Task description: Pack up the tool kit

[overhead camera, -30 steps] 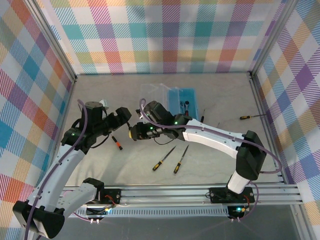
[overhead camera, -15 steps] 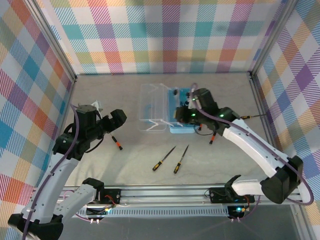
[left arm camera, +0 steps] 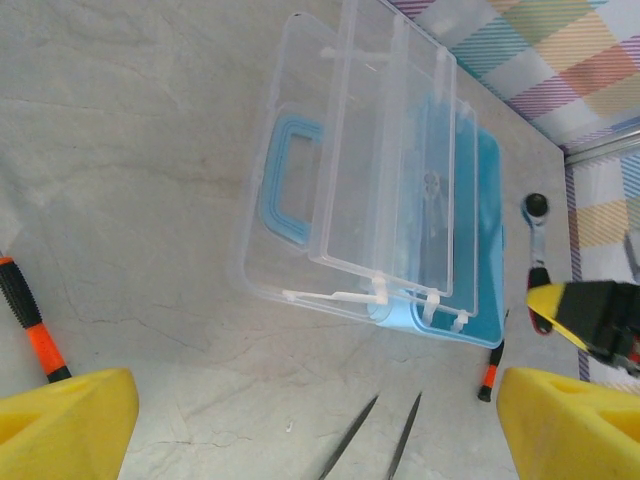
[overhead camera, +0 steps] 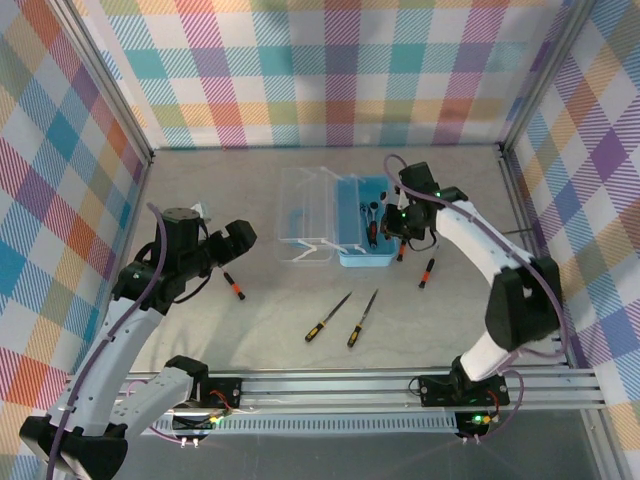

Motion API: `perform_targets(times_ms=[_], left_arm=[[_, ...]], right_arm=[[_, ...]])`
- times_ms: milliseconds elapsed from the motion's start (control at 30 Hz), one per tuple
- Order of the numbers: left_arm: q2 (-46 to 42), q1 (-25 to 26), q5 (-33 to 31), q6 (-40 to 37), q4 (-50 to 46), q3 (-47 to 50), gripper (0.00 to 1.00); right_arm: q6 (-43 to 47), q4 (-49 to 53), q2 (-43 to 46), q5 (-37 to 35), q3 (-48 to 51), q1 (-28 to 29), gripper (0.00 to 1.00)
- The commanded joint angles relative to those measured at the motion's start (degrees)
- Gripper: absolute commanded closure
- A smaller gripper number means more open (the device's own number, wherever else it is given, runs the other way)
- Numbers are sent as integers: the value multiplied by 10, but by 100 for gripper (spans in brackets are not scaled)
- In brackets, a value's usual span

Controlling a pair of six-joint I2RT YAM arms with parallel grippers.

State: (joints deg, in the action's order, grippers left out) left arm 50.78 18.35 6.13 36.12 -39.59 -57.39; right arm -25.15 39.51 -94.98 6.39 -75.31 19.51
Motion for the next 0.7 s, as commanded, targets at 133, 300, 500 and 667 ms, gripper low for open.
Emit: perform_targets(times_ms=[133, 300, 500, 667], left_arm=[[-2, 2, 2, -19, -22, 6, 8], [4, 2, 1, -23, -20, 7, 9], [15, 1, 2, -23, -11, 8, 9], [23, 2, 3, -23, -7, 8, 9]], right_arm=[[61, 1, -107, 103, -93, -16, 97], [85, 4, -161, 147, -118, -17, 97], [82, 6, -205, 166, -137, -17, 95], [75, 3, -216, 180, -149, -17, 86]])
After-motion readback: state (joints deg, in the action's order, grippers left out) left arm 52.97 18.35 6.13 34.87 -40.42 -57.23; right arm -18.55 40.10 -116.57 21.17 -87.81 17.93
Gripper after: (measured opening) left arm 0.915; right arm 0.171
